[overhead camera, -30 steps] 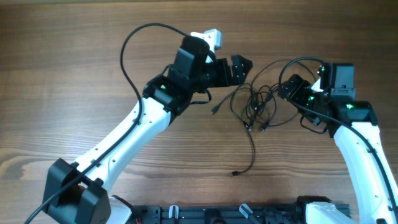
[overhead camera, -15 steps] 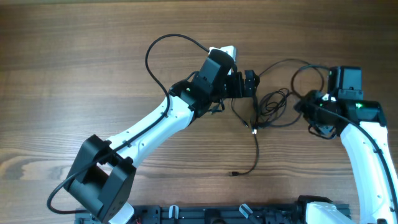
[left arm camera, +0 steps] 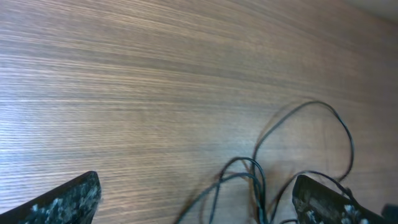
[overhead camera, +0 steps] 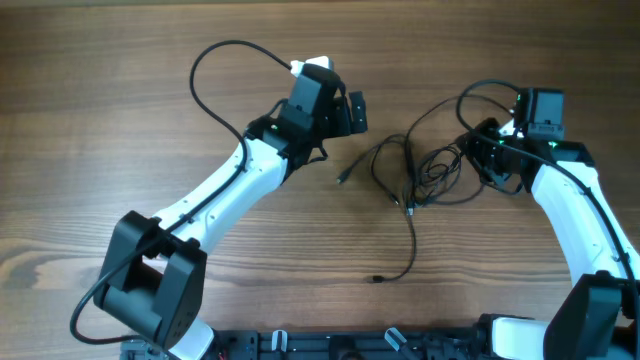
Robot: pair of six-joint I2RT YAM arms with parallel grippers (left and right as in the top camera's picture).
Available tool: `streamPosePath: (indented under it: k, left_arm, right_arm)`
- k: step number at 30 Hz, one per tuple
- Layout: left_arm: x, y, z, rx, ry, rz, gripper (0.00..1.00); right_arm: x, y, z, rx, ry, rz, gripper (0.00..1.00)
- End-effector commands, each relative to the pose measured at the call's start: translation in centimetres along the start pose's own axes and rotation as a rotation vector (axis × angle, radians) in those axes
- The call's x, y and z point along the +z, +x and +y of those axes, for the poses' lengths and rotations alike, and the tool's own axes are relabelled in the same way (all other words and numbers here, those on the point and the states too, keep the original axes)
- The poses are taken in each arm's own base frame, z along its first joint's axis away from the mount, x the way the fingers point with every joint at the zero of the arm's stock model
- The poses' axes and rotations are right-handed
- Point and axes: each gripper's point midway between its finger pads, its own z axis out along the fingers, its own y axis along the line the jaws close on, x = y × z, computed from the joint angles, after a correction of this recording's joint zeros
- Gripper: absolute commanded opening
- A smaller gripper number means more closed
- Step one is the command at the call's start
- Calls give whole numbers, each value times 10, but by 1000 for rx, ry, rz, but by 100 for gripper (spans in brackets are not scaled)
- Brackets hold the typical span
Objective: Untangle cables
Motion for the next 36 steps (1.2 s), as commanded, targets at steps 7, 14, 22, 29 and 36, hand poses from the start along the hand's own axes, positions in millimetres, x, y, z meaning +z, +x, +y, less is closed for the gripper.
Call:
streamPosePath:
  k: [7, 14, 22, 29, 36]
  left_arm:
    - [4, 3, 2, 7, 23, 30, 100]
    - [4, 7, 4, 6, 13, 46, 100]
    - [4, 11, 7, 3, 2, 61, 100]
    - [-9, 43, -40, 12, 286, 253, 100]
    - [-29, 46, -84, 158, 566, 275, 100]
  right_arm:
    - [11, 0, 18, -531, -100, 6, 38]
    - [31, 42, -19, -533, -18, 235, 23]
    - [31, 47, -23, -545, -12, 258, 4]
    - [-24, 51, 78, -572, -503, 270, 4]
    - [-48, 39, 94, -644, -524, 152, 9]
